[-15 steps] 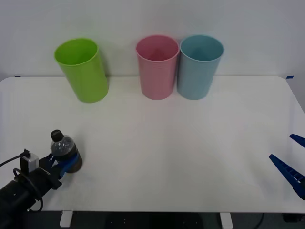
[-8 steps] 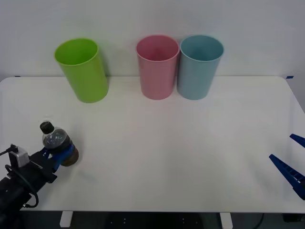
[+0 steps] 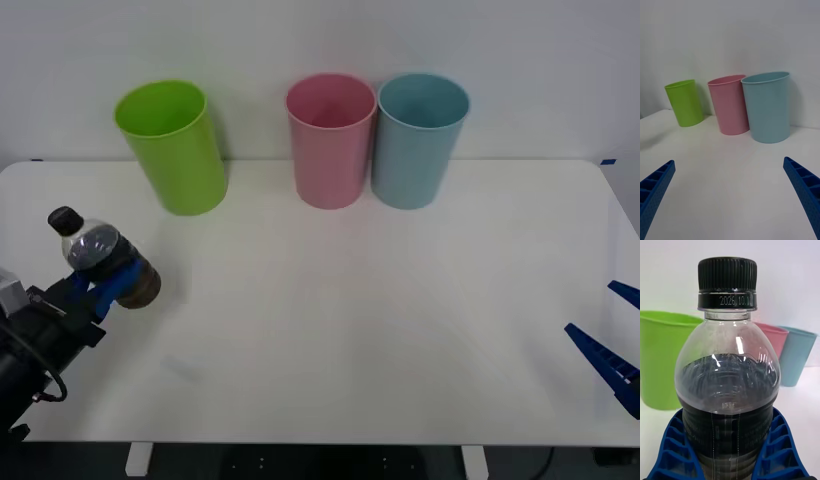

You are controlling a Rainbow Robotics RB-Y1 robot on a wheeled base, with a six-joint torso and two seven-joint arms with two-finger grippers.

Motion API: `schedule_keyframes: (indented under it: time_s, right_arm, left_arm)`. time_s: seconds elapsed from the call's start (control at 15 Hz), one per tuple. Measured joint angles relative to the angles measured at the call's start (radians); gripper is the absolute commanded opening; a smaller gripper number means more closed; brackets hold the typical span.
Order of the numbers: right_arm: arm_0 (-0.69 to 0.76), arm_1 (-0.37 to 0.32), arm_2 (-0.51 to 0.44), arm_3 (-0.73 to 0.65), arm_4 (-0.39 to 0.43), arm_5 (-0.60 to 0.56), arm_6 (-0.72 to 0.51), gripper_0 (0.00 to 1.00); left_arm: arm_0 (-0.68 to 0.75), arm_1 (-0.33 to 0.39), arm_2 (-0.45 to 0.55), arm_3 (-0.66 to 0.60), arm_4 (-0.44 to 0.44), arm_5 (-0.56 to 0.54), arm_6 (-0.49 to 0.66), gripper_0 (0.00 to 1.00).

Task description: Grasp the object on the table and drop it into the matching bin: aluminum can to the light blue bin, PET bottle to the pink bin.

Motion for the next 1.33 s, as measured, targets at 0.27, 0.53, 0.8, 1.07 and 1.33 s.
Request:
schedule_keyframes:
  time_s: [0.27, 0.53, 0.8, 1.07, 1.33]
  right_arm:
    - [0.000, 0.000, 0.000, 0.000, 0.000, 0.000, 0.000, 1.00]
    - [0.000, 0.000, 0.000, 0.000, 0.000, 0.000, 0.000, 1.00]
    - [0.000, 0.000, 0.000, 0.000, 0.000, 0.000, 0.000, 1.00]
    - [0.000, 0.000, 0.000, 0.000, 0.000, 0.000, 0.000, 1.00]
    - [0.000, 0.000, 0.000, 0.000, 0.000, 0.000, 0.000, 1.00]
  left_arm:
    - [-0.015, 0.000, -0.048, -0.161, -0.028, 0.107, 0.170, 0.00]
    - [-0.104, 0.000, -0.058, -0.207, -0.076, 0.144, 0.317, 0.00]
    - [-0.235, 0.000, -0.064, -0.208, -0.166, 0.191, 0.436, 0.00]
    - [-0.326, 0.000, -0.153, -0.202, -0.230, 0.331, 0.465, 0.01]
    - [-0.451, -0.001, -0.212, -0.123, -0.273, 0.394, 0.462, 0.01]
